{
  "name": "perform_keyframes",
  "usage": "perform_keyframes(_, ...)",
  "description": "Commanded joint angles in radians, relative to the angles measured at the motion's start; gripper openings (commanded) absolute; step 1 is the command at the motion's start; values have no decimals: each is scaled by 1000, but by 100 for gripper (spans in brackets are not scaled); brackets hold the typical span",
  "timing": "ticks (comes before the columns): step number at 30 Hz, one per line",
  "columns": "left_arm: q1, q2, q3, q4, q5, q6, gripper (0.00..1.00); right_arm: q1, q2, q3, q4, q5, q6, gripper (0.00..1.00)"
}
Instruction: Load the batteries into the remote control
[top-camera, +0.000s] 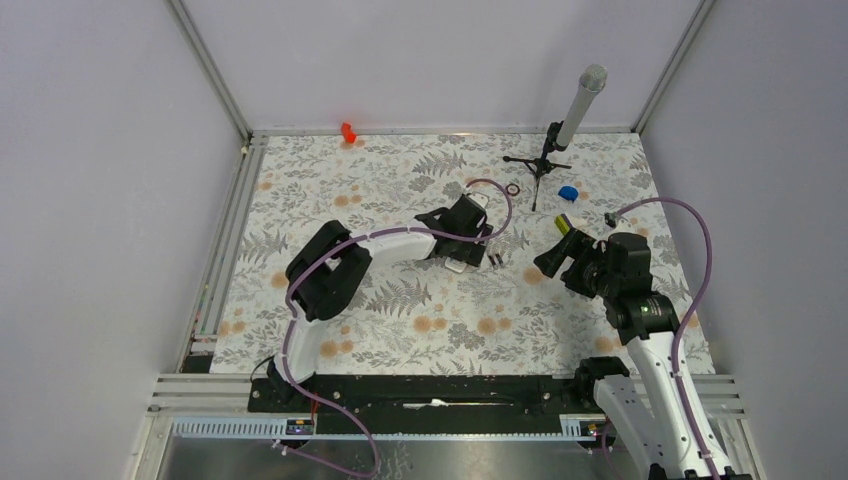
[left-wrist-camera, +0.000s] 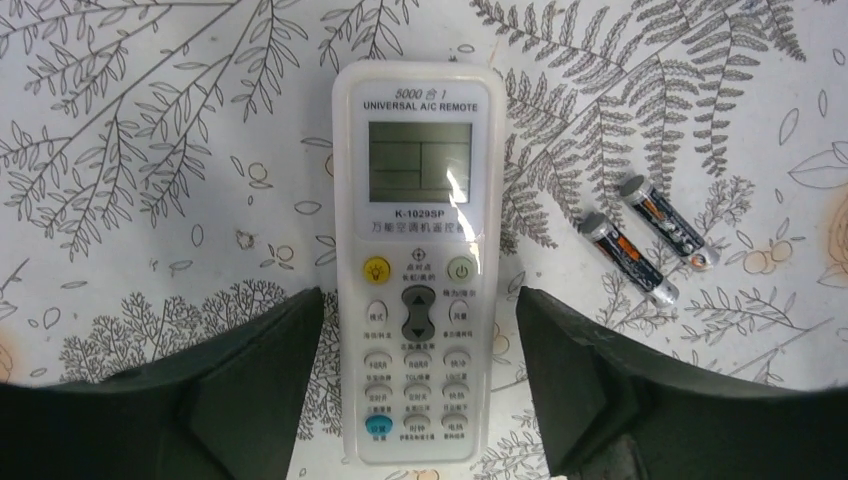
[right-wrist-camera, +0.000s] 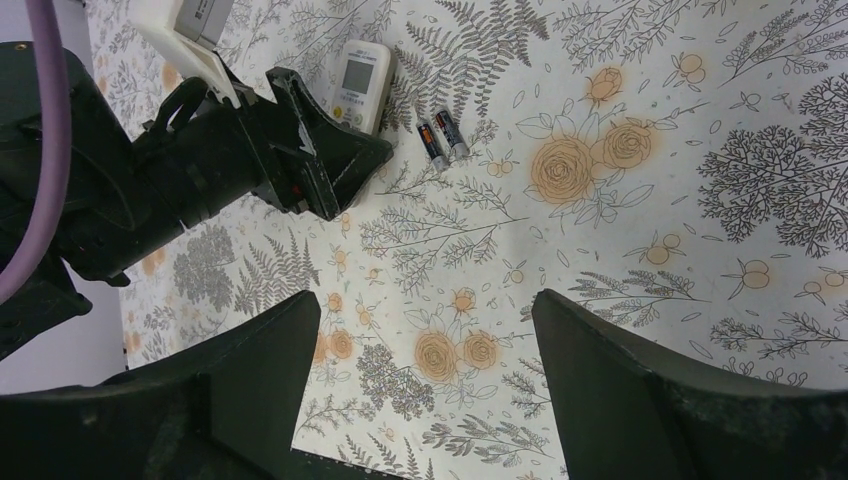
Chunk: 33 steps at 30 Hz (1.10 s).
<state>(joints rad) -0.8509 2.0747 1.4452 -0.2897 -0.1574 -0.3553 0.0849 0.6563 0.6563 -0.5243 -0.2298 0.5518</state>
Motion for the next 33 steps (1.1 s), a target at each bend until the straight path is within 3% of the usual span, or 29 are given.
perform_keyframes(1,-5,28,44,-1,-16,-31,72,-4,5,-3,31,5,5,85)
perform_keyframes(5,-4,32,45,-2,-35,-35,58,-4,8,-5,33,-1,10,85)
perform_keyframes(7,-4,23,49,-7,-18,-26,45,-4,12,-11,41,-26,8,84)
perform_keyframes(12,59,-78,27,14,266,-63,26,-4,65,-30,143,-311,-3,83)
perform_keyframes(17,215,-245,-130,249,661,-256,24,-2,76,-117,348,-486,135,83)
perform_keyframes(21,283,-364,-250,502,882,-468,24,-1,33,-245,754,-558,453,88)
perform_keyframes(24,304,-425,-306,665,939,-622,24,14,57,-281,968,-569,602,90)
perform_keyframes(30,307,-487,-372,1013,930,-964,22,192,158,-110,899,-439,498,97)
perform_keyframes(33,301,-487,-397,1166,895,-1123,20,268,239,-44,950,-403,499,98)
